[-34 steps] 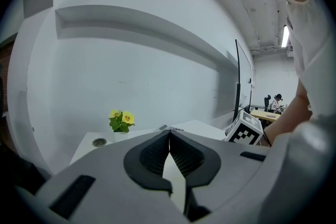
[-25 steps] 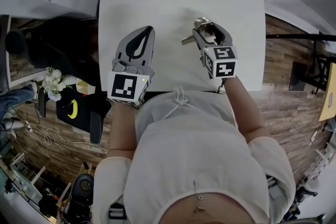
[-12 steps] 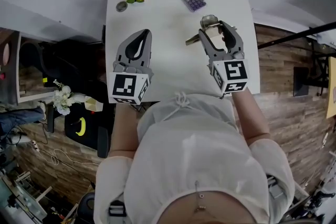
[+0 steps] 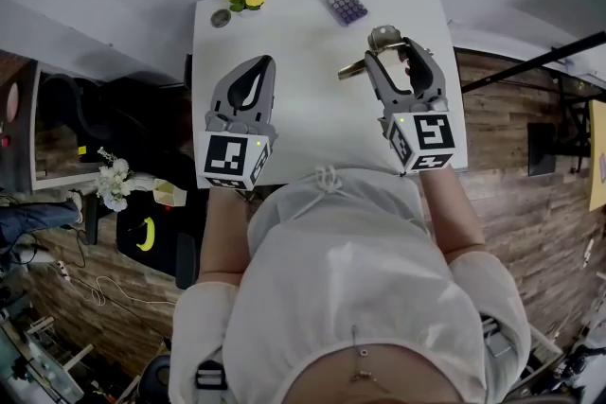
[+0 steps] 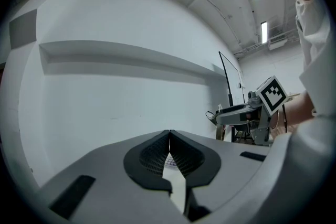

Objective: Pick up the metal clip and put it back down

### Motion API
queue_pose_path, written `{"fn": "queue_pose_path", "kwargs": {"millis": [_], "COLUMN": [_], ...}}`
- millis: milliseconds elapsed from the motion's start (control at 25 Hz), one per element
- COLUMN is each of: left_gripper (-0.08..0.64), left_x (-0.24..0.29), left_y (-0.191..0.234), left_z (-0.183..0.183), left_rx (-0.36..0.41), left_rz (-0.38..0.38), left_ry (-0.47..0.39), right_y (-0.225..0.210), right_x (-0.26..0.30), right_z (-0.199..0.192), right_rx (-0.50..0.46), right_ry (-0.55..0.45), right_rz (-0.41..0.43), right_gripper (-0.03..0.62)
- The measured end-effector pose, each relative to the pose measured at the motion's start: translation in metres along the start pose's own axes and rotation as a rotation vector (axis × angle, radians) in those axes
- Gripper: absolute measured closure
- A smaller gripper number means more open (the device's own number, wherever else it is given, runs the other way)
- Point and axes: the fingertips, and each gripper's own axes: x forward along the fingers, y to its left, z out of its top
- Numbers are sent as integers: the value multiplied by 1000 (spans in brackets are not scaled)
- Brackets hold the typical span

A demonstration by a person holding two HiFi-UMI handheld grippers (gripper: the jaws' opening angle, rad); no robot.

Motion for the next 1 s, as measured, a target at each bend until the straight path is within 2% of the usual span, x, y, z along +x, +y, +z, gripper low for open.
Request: {"fn": "queue_pose_path", "kwargs": {"millis": [160,400,640,1000], "left_gripper": [541,541,541,541], "left_x": [-1,2,7,12], "left_y": [2,10,18,19], "left_z": [-5,-29,-59,-98], "left_rx": [-8,-45,-90,-129], "left_rz": [-4,1,16,17], "left_ry": [8,56,106,186], "right_y": [4,14,28,45], "right_x": [4,24,49,72], "right_z": [-11,-51,-102,-187], "right_rx": [10,37,35,82], "right_ry": [32,152,266,463], "right_rz": [5,14,60,106], "right_gripper": [305,305,305,305]}}
